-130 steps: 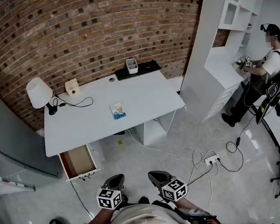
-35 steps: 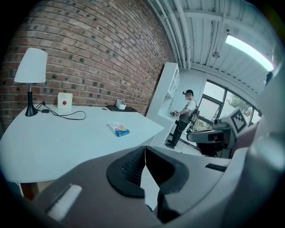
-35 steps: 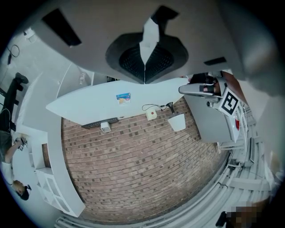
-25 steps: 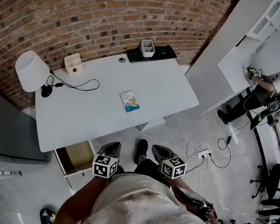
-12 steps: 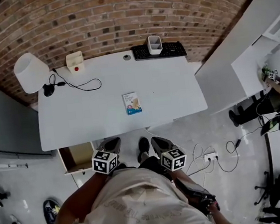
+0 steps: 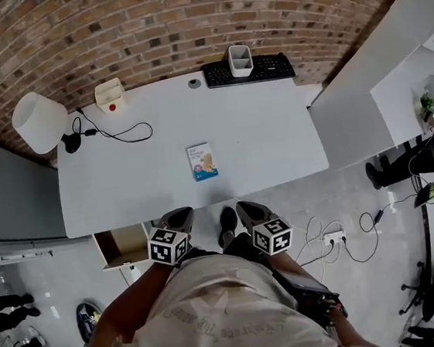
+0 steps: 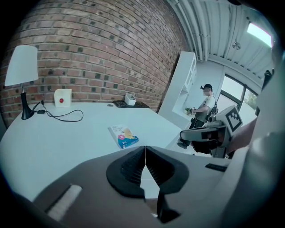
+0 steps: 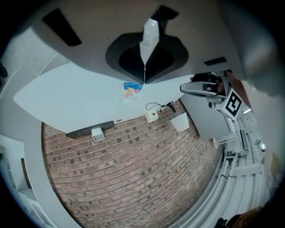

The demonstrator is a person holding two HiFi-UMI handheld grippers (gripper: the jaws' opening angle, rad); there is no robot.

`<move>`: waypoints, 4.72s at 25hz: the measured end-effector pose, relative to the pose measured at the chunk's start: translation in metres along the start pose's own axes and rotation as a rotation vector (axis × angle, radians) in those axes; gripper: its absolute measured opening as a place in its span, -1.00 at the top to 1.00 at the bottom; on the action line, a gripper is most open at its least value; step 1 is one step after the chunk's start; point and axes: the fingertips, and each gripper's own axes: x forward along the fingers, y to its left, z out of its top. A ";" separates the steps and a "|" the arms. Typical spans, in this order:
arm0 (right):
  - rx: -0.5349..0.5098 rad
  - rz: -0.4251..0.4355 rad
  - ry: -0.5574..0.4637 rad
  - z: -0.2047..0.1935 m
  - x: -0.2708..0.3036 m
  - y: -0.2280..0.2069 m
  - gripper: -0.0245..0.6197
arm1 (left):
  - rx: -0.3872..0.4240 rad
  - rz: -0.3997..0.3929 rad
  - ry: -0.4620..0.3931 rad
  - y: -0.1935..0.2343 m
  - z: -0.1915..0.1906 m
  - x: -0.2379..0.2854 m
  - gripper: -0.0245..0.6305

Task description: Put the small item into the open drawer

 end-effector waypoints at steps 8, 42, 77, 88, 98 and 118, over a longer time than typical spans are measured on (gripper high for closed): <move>0.013 0.040 0.029 0.014 0.027 -0.039 0.90 | -0.035 0.066 0.006 0.016 0.015 0.026 0.90; -0.041 0.193 0.085 0.072 0.102 -0.098 0.90 | -0.228 0.274 0.168 0.068 0.032 0.104 0.81; 0.046 0.122 0.086 0.094 0.088 -0.189 0.90 | -0.321 0.402 0.501 0.095 0.041 0.215 -0.28; 0.107 0.094 0.080 0.103 0.086 -0.220 0.90 | -0.313 0.447 0.623 0.103 0.028 0.223 -0.28; 0.124 0.082 0.092 0.099 0.089 -0.213 0.90 | -0.318 0.478 0.641 0.105 0.022 0.225 -0.28; 0.027 0.225 0.155 0.090 0.132 -0.147 0.90 | -0.253 0.372 0.492 0.100 0.029 0.179 -0.27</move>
